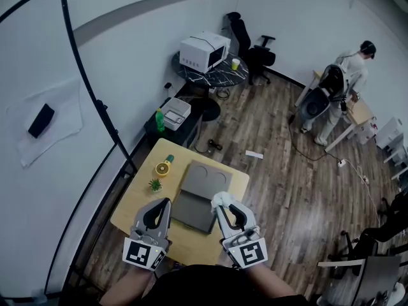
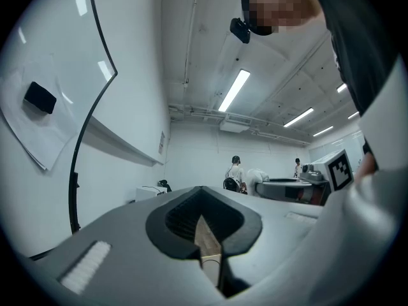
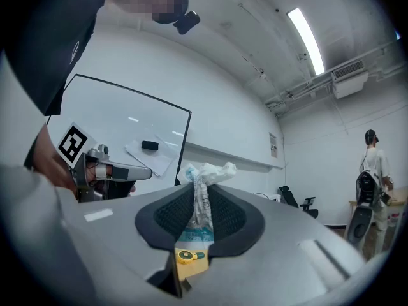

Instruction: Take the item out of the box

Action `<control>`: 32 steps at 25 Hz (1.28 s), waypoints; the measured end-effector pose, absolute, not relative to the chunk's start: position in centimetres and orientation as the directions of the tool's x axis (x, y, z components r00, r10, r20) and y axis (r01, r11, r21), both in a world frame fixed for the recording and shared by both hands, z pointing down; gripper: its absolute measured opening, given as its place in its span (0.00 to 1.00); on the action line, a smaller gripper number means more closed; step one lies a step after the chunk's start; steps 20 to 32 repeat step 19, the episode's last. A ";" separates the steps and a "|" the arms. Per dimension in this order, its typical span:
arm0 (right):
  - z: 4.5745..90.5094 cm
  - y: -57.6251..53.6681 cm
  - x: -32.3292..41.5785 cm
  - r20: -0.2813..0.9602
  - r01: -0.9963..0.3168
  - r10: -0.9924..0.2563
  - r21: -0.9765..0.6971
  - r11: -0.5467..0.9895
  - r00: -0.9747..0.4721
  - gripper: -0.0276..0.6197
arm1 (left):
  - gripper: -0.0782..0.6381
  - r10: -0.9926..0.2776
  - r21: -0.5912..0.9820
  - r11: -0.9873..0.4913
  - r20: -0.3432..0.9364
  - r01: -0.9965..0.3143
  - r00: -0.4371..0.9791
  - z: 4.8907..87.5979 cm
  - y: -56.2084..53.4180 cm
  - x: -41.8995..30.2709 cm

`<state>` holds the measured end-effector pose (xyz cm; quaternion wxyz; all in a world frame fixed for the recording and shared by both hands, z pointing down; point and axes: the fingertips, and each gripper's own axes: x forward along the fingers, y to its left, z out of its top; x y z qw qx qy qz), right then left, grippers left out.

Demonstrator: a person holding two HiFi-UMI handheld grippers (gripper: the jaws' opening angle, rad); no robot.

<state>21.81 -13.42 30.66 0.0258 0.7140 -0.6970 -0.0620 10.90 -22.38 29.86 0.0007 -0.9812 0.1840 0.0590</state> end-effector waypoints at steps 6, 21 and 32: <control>30.5 -13.4 22.2 -0.056 -0.991 -0.998 0.133 -0.034 0.027 0.16 | 0.11 -0.372 0.019 -0.928 -0.107 -0.372 0.922 30.1 -22.4 10.5; 30.7 -13.0 22.1 -0.055 -0.987 -0.998 0.157 -0.029 0.020 0.16 | 0.11 -0.368 0.034 -0.930 -0.112 -0.367 0.923 29.9 -22.1 10.4; 30.7 -13.0 22.1 -0.055 -0.987 -0.998 0.157 -0.029 0.020 0.16 | 0.11 -0.368 0.034 -0.930 -0.112 -0.367 0.923 29.9 -22.1 10.4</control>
